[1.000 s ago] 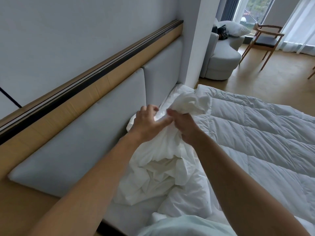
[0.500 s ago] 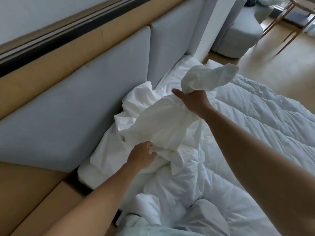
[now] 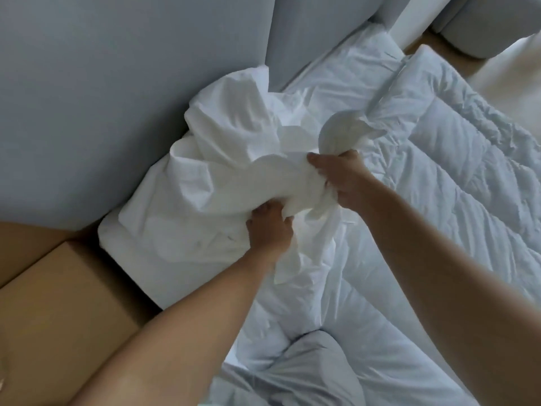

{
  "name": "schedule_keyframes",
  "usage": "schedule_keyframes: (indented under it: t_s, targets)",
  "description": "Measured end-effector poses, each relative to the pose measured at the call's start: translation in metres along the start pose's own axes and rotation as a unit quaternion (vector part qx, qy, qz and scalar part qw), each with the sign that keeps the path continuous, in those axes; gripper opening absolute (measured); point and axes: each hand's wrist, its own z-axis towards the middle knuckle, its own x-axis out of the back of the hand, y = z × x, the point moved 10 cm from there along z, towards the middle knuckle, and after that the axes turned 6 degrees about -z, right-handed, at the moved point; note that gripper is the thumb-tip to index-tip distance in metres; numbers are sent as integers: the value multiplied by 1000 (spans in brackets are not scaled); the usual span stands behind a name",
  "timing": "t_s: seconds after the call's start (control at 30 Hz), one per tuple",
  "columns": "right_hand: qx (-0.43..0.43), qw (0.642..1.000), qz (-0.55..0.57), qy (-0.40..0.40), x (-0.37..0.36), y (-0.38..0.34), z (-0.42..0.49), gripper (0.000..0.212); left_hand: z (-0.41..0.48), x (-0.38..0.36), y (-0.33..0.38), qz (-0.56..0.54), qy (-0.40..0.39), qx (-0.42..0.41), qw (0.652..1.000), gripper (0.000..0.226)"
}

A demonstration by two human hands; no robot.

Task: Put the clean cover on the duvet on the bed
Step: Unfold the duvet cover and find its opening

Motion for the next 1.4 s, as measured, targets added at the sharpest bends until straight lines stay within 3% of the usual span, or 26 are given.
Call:
schedule_keyframes:
  t_s: [0.1, 0.23, 0.37, 0.53, 0.63, 0.73, 0.9, 1.0, 1.07, 1.13, 1.23, 1.3, 1.4]
  targets:
    - [32, 998, 55, 2, 34, -39, -5, 26, -6, 46, 18, -165, 31, -57, 984, 31]
    - [133, 985, 76, -83, 45, -97, -32, 47, -9, 141, 66, -206, 124, -107, 965, 28]
    - [249, 952, 13, -174, 34, -164, -81, 67, -8, 263, 163, -138, 207, -208, 946, 21]
    - [359, 927, -57, -95, 35, -283, -158, 89, -69, 426, 295, 12, 327, -385, 863, 23]
    - [410, 909, -48, -50, 38, -352, -202, 60, -99, 482, 328, 9, 375, -427, 823, 24]
    - [418, 908, 1, -17, 38, -370, -219, 32, -99, 473, 304, -32, 362, -402, 841, 36]
    - [306, 948, 82, 5, 40, -327, -200, 39, -62, 418, 211, 6, 257, -340, 905, 62]
    - [286, 956, 65, 21, 30, -317, -200, 56, -34, 392, 179, 51, 227, -278, 932, 33]
    - [299, 951, 76, 30, 24, -319, -207, 46, -19, 375, 157, 26, 210, -218, 953, 5]
    - [311, 945, 94, 49, 27, -323, -213, 38, -3, 351, 128, -40, 168, -152, 973, 16]
    - [308, 943, 98, 74, 38, -320, -212, 34, 12, 319, 87, -128, 85, -46, 987, 50]
    - [294, 949, 82, 85, 44, -309, -208, 34, 14, 315, 86, -140, 60, -62, 986, 48]
    - [280, 954, 55, 97, 48, -298, -203, 35, 13, 348, 108, -126, 104, -107, 981, 48]
